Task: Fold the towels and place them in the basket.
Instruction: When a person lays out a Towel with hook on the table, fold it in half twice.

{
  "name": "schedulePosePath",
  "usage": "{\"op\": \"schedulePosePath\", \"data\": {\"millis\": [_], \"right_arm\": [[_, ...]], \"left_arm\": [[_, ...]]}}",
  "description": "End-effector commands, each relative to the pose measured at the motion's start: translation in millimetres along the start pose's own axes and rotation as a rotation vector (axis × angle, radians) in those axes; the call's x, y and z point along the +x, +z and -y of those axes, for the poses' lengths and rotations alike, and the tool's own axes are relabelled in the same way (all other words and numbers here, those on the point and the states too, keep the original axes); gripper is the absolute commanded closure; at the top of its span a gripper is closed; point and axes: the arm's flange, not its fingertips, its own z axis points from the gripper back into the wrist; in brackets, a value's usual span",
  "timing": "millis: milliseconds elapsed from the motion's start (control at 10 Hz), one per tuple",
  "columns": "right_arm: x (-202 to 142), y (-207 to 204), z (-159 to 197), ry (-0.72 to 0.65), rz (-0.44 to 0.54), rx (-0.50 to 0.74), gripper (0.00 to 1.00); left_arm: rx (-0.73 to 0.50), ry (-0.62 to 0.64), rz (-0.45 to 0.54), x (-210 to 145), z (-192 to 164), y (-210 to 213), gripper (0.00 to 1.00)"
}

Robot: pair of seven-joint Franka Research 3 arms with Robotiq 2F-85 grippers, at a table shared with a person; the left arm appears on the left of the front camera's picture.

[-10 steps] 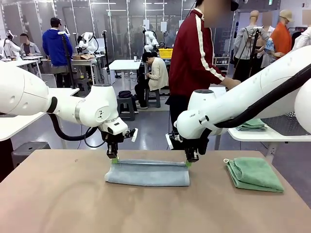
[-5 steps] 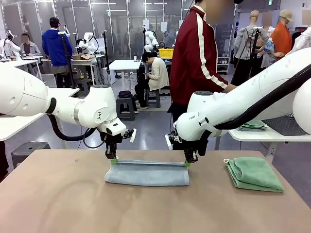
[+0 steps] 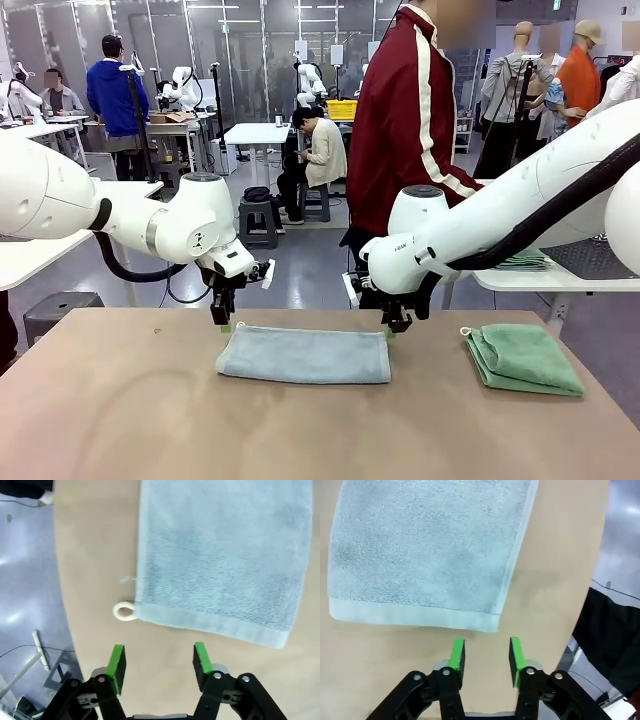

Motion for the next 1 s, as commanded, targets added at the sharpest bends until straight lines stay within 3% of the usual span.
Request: {"op": "schedulePosePath", "data": {"millis": [0,300,600,900], "right_arm": [[4.1,14.3,-5.6,-0.006,0.007,-0.033,0.37],[30.4,103.2,-10.4,-0.210,0.034,0.008,0.37],[39.8,202.1,-40.2,-0.621,-0.056,-0.094,0.37],[36.4,238.2,-89.5,-0.955,-0.033,0.101,0.37]], "left_arm": [[0.061,0.010,0.015,-5.4,13.6,19.6,0.15],[0.021,-0.004,0.141,-18.5,38.3,113.1,0.15],[0.022,0.058,0.269,-61.0,69.1,175.6,0.15],[0.013,0.087,0.462,-109.3,83.5,185.5,0.15]]}}
